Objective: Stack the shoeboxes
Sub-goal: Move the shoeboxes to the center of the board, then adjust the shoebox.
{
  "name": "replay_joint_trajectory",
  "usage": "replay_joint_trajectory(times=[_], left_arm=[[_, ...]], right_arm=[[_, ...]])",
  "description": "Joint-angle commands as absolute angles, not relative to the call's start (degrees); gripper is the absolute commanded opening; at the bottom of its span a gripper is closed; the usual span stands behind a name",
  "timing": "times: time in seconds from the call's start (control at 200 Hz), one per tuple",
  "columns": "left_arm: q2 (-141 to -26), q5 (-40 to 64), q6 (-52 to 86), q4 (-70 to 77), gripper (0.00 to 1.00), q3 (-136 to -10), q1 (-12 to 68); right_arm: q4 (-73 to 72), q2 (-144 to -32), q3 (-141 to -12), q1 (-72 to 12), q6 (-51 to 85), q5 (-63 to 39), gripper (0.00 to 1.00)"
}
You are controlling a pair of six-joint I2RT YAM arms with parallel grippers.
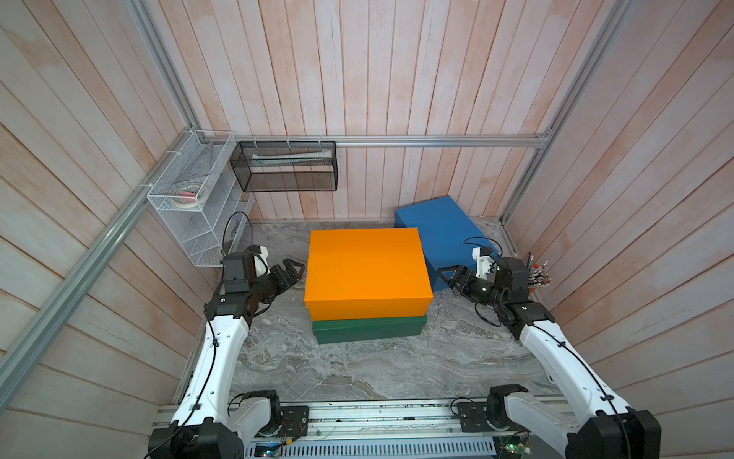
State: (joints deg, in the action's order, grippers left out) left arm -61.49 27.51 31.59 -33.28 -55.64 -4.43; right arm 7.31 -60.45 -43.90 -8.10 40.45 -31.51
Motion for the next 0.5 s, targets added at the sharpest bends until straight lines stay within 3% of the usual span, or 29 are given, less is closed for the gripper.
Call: replay_joint_trajectory(times=[0.0,0.495], left_arm=[[-61.1,31.5,30.3,-34.1,1.0,-57.5,-3.6],[-58.1,34.5,33.4,-35.6,1.0,-56.0,3.1]], right_arm=[[0.7,-63.7,-46.8,-8.5,41.0,-39.1,0.87],[-8.1,-73.0,-50.6,-13.4,42.5,-46.2,0.88]])
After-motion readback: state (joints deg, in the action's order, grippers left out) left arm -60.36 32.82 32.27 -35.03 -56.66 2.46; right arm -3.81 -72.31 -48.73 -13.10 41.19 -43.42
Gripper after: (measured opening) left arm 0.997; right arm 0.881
